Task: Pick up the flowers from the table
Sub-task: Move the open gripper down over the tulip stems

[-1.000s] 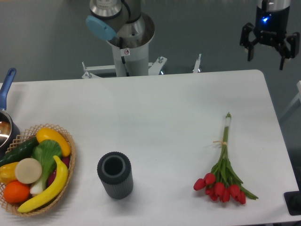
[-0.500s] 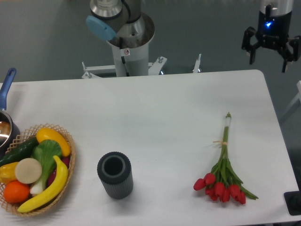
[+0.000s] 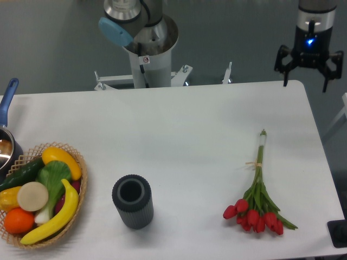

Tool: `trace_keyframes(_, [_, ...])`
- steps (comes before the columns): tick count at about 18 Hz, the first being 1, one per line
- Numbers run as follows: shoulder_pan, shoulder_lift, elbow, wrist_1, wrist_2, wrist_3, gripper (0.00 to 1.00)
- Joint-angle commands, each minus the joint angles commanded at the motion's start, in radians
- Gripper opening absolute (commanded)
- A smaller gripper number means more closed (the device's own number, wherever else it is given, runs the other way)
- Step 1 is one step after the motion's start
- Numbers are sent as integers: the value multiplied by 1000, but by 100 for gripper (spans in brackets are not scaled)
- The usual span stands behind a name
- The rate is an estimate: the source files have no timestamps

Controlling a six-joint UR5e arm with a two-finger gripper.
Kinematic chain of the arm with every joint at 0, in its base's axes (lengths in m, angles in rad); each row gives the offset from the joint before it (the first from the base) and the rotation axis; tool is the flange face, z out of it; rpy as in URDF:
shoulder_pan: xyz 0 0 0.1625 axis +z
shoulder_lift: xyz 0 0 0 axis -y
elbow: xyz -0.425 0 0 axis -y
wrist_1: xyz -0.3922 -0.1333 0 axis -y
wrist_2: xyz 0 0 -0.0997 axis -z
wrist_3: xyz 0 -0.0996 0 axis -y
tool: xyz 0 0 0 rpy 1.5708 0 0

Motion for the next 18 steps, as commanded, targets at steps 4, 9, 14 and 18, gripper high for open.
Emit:
trace_keyframes(4, [-68, -54, -24, 28, 0, -83, 100])
trace_keyframes(9, [-109, -127, -29, 158, -2, -161, 100])
trace_keyframes(14, [-137, -215, -3, 166, -17, -223, 100])
trace_keyframes(18, [-157, -282, 26, 166, -29, -224, 100])
